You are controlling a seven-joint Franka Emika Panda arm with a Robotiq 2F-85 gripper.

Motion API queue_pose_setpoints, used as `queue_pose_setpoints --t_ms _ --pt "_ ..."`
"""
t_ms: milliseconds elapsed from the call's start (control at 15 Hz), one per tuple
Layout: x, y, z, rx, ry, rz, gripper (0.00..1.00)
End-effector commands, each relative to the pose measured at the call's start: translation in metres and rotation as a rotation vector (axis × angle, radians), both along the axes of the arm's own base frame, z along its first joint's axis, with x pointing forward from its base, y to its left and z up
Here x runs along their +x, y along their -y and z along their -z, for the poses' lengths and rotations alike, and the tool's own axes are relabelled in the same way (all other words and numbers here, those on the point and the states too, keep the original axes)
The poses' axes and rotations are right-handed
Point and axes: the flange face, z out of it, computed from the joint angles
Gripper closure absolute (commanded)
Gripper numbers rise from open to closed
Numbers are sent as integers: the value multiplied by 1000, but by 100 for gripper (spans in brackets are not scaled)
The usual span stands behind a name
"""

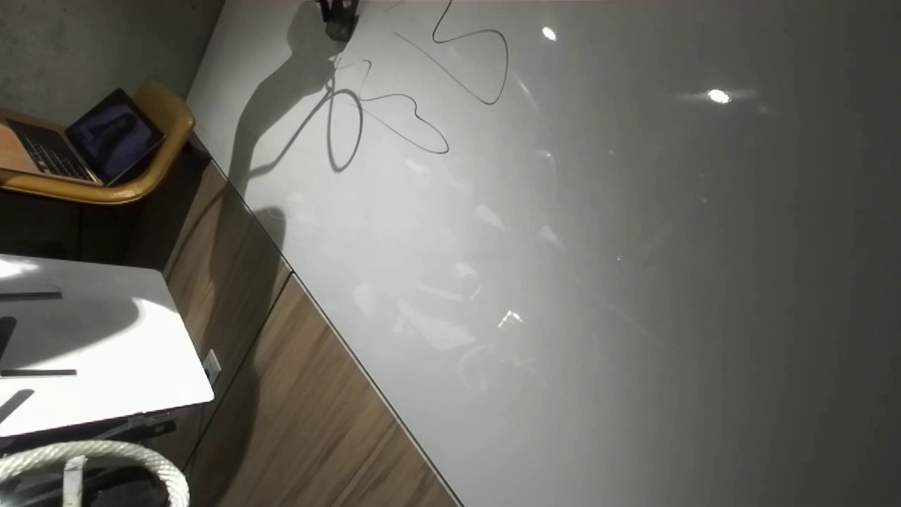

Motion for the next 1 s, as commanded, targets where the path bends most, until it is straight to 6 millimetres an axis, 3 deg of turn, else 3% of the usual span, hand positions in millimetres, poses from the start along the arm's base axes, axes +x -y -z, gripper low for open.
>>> queue_pose_setpoints --t_ms 0,333,933 --pt "14 35 -22 -59 27 31 72" --pt "24 85 -39 -99 -15 96 72" --pt "18 228 -117 -8 -33 275 72"
